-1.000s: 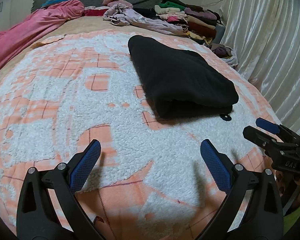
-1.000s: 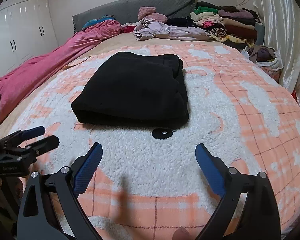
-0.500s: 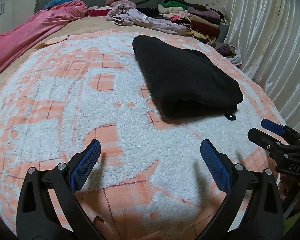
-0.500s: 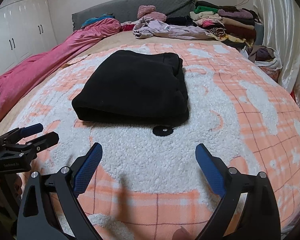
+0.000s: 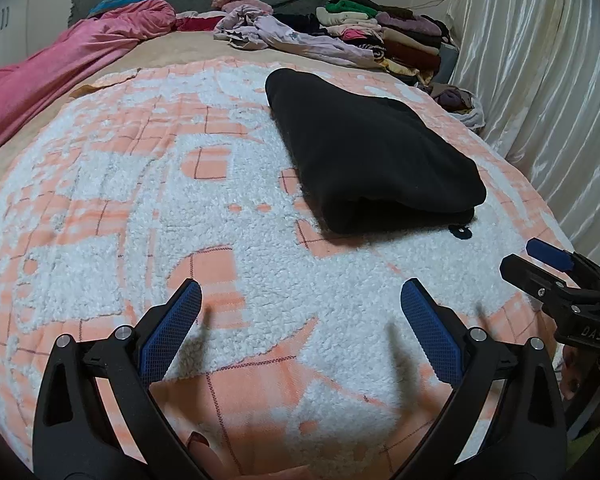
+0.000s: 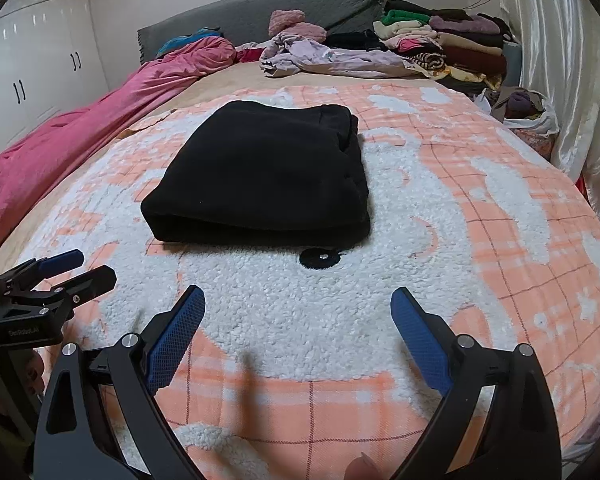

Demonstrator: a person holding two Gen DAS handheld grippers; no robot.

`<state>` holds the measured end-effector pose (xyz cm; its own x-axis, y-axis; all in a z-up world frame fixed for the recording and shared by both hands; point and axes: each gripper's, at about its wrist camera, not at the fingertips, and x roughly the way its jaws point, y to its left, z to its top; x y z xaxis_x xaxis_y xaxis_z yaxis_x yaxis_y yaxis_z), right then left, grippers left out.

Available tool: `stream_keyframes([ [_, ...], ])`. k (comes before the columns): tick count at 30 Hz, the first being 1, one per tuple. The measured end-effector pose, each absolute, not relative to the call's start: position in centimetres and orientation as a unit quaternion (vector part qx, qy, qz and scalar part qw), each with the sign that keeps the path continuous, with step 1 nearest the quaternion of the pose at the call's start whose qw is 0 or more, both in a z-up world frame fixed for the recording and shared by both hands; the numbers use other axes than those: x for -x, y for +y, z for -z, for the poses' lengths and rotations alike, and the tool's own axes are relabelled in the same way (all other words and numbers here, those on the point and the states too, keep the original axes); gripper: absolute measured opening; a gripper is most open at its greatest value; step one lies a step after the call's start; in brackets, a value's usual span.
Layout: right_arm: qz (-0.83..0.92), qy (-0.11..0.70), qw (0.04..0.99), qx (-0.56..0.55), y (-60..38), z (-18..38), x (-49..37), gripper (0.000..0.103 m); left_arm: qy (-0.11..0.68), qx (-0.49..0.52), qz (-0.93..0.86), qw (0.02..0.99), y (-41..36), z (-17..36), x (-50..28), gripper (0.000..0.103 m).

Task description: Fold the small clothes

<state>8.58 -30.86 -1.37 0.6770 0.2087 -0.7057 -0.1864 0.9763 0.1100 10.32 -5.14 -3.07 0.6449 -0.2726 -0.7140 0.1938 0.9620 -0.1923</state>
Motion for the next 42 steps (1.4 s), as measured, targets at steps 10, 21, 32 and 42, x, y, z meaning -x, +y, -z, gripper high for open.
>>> stream_keyframes([
  [10, -0.101, 0.387, 0.916, -0.018, -31.01, 1.5, -8.46, 0.094, 0.405, 0.049, 0.128, 0.904, -5.1, 3.18, -10.27, 0.093],
  [21, -0.095, 0.384, 0.918, -0.018, -31.2, 1.51, -8.37, 0.094, 0.409, 0.048, 0.12, 0.903, -5.09, 3.42, -10.3, 0.093],
  [32, -0.092, 0.384, 0.918, -0.018, -31.34, 1.64, -8.34, 0.094, 0.41, 0.041, 0.111, 0.905, -5.1, 3.26, -10.18, 0.093],
  [42, -0.081, 0.386, 0.919, -0.022, -31.63, 1.87, -8.22, 0.094, 0.411, 0.034, 0.105, 0.905, -4.97, 3.18, -10.09, 0.093],
])
